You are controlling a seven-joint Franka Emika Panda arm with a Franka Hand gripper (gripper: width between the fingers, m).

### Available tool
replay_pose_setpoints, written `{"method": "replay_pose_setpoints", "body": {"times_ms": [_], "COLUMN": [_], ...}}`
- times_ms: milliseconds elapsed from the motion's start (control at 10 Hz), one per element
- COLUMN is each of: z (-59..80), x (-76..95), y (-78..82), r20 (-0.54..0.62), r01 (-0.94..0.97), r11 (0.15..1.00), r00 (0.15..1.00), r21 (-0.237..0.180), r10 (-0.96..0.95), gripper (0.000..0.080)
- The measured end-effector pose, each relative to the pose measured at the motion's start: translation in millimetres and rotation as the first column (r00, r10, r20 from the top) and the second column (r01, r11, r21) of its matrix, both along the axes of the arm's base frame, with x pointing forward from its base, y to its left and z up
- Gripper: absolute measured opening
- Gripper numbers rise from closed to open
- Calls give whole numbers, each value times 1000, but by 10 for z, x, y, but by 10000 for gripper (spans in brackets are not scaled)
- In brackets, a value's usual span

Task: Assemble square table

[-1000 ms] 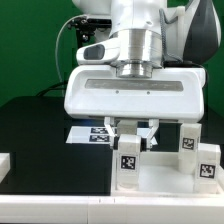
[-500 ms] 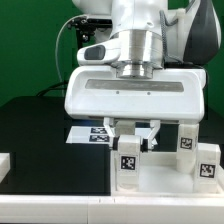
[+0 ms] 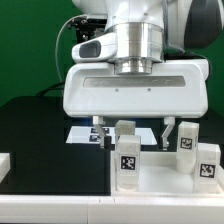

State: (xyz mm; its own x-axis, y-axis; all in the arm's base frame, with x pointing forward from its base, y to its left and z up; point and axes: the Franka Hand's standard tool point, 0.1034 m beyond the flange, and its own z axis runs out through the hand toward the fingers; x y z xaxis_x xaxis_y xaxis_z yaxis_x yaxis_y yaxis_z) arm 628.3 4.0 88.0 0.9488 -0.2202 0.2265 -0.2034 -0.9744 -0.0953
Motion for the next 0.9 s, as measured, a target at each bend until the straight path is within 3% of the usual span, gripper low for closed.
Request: {"method": "replay_pose_setpoints", "body": {"times_ms": [300, 500, 800, 900], "z": [17, -61, -75, -76], "x": [-11, -35, -37, -36], "y": [-17, -211, -225, -221], "r20": [-178, -222, -217, -221], "r01": [-15, -50, -20, 32], "r11": [998, 998, 999, 998], "r00": [984, 973, 976, 975], "r21": [63, 49, 44, 48], "r10": [26, 60, 29, -21], "gripper": [649, 649, 637, 468]}}
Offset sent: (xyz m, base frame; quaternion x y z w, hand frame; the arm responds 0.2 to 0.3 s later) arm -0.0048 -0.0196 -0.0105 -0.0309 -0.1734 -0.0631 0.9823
